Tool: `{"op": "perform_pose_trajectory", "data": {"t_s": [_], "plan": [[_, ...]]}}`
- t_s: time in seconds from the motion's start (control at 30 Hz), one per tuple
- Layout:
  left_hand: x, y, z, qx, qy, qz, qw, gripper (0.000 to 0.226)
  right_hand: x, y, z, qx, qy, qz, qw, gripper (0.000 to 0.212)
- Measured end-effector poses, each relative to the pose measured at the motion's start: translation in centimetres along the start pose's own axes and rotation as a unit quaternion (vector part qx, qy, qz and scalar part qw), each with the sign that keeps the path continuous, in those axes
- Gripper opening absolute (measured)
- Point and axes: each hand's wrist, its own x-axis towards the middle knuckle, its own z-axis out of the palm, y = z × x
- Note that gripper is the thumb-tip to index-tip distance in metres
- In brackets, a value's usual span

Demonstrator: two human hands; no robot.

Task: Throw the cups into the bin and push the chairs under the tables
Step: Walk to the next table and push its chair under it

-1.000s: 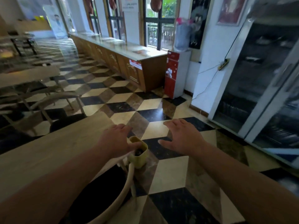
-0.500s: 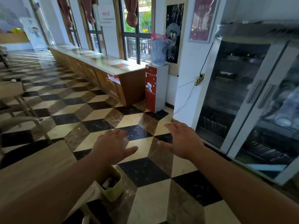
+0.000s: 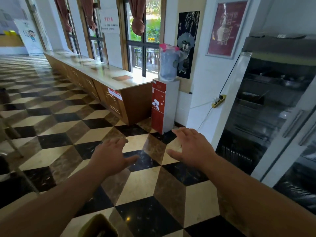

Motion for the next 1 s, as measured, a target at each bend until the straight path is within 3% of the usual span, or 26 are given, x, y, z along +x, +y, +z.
{"op": "perform_pose_trajectory", "data": {"t_s": [0.2,0.37,0.5,0.57,0.67,1.0], "plan": [[11.4,-2.2,-0.5,0.033,0.007,-0.033,0.999,0.093,14.1,2.5,1.0,0.005,0.01,-0.037,0.999,0.097],[20.3,-6.2,0.6,0.025,0.035,-0.133,0.99,0.094,27.9,2.7,3.4,0.012,0.017,-0.131,0.991,0.094],[25.3,-10.0,1.3,0.025,0.023,-0.215,0.976,0.11,38.4,1.6,5.1,0.028,0.007,-0.21,0.977,0.088],[26.8,-11.0,0.7,0.01,0.02,-0.245,0.969,0.102,43.3,0.5,5.6,0.028,0.002,-0.253,0.967,0.087],[29.0,-13.7,0.1,0.046,-0.01,-0.263,0.964,0.089,50.3,-2.4,6.6,0.025,-0.008,-0.301,0.953,0.088],[34.9,-31.2,3.4,0.02,0.007,-0.412,0.911,0.104,68.7,-19.7,11.8,0.035,-0.021,-0.43,0.902,0.086]]}}
